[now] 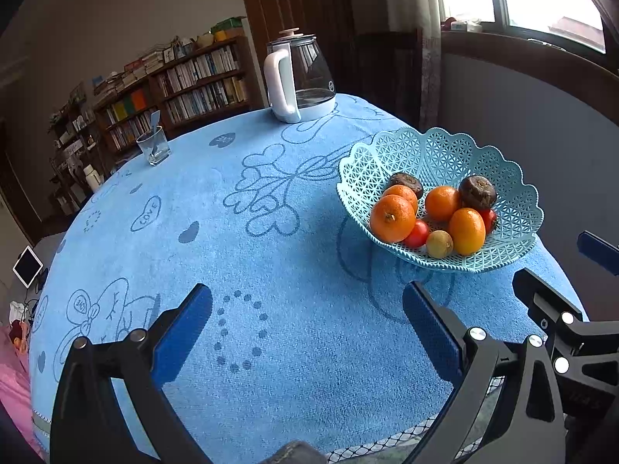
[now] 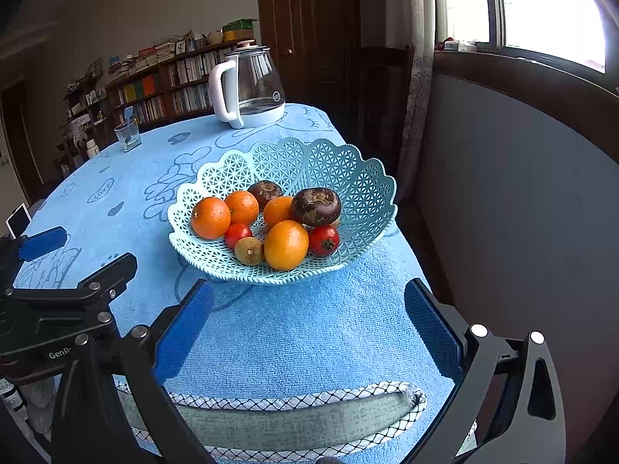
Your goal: Organize fruits
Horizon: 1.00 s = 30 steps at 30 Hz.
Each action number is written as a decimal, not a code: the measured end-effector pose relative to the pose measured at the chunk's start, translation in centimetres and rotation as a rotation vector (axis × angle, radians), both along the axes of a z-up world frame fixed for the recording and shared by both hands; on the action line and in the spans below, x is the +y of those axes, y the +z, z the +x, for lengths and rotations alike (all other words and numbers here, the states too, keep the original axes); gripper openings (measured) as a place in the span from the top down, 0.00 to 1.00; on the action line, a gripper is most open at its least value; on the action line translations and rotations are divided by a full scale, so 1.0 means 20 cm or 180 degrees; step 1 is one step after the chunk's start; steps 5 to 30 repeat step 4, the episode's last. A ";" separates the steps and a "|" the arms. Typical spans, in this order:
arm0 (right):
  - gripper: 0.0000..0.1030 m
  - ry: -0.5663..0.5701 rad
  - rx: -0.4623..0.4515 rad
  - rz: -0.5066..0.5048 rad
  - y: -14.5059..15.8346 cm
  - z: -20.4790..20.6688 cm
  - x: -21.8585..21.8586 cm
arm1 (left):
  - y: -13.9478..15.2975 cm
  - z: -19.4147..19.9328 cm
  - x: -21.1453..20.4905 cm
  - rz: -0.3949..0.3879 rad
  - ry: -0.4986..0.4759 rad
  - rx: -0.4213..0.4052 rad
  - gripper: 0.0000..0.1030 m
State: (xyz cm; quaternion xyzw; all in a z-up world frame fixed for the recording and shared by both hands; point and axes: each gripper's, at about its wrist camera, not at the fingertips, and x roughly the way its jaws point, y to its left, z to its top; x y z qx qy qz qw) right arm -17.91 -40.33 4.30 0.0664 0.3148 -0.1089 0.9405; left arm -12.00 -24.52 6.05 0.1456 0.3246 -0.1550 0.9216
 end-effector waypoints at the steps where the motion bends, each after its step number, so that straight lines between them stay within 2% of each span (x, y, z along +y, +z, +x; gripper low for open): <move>1: 0.03 0.0002 0.0001 -0.0002 0.00 0.00 0.00 | 0.00 0.00 0.00 -0.0003 0.0004 0.0003 0.05; 30: 0.03 0.0013 0.0007 -0.0008 0.00 0.00 0.02 | 0.00 0.00 0.01 -0.0011 0.0022 0.0008 0.05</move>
